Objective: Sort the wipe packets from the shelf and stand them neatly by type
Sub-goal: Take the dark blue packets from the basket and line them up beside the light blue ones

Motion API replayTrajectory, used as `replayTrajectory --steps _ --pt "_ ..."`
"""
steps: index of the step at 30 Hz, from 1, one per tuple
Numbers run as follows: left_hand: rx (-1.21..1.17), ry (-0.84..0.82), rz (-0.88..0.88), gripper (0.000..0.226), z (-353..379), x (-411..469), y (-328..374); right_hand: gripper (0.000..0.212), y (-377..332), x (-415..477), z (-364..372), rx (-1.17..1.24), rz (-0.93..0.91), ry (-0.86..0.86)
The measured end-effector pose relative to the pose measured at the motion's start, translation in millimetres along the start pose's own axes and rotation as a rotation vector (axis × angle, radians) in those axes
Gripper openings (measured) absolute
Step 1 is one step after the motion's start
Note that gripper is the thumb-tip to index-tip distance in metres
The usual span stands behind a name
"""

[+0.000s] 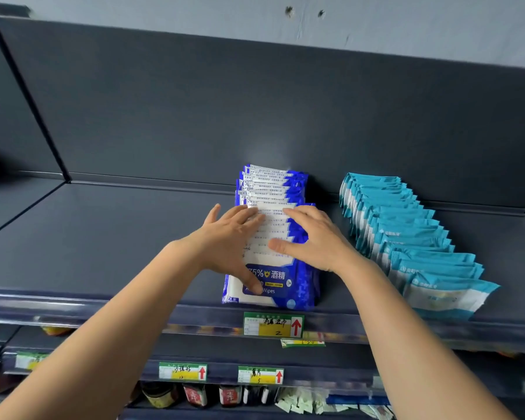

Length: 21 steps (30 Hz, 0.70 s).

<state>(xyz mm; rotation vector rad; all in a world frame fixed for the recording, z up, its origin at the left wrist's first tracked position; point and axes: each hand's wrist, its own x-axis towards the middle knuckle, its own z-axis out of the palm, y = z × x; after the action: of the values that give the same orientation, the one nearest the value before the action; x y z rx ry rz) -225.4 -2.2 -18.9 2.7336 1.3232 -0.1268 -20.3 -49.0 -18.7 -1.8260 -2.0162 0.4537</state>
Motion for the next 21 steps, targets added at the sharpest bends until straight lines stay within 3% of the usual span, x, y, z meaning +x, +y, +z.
replayTrajectory --steps 3,5,6,9,11,14,16,19,21 --pt "-0.523 0.067 0.000 0.131 -0.6 1.5 -5.5 0.089 5.5 8.5 5.3 0.440 0.082 0.165" --pt "-0.997 0.258 -0.053 0.093 0.2 9.1 -10.4 0.085 12.7 19.1 9.6 0.613 0.193 0.243" --pt "-1.125 0.322 -0.155 0.081 3.1 17.1 -14.8 0.089 15.5 24.4 12.1 0.687 0.253 0.228" --pt "-1.348 0.223 -0.386 0.093 11.3 40.1 -21.6 0.114 16.8 40.0 20.5 0.924 0.391 0.074" --pt "-1.523 0.146 -0.367 0.079 14.2 49.7 -21.8 0.124 15.3 47.1 26.2 0.971 0.386 -0.013" --pt "-1.656 0.075 -0.236 0.075 2.6 45.8 -11.5 0.116 14.2 48.6 28.1 1.067 0.354 -0.082" --pt "-1.685 0.086 -0.177 0.083 -0.8 47.3 -14.5 0.111 16.5 51.0 26.9 1.069 0.333 -0.041" --pt "-1.704 0.142 -0.239 0.091 -7.4 57.8 -18.5 0.120 19.8 63.2 24.2 1.037 0.394 0.074" --pt "-1.716 0.099 -0.224 0.094 -9.7 68.9 -22.3 0.109 12.8 68.0 16.5 1.039 0.440 0.088"
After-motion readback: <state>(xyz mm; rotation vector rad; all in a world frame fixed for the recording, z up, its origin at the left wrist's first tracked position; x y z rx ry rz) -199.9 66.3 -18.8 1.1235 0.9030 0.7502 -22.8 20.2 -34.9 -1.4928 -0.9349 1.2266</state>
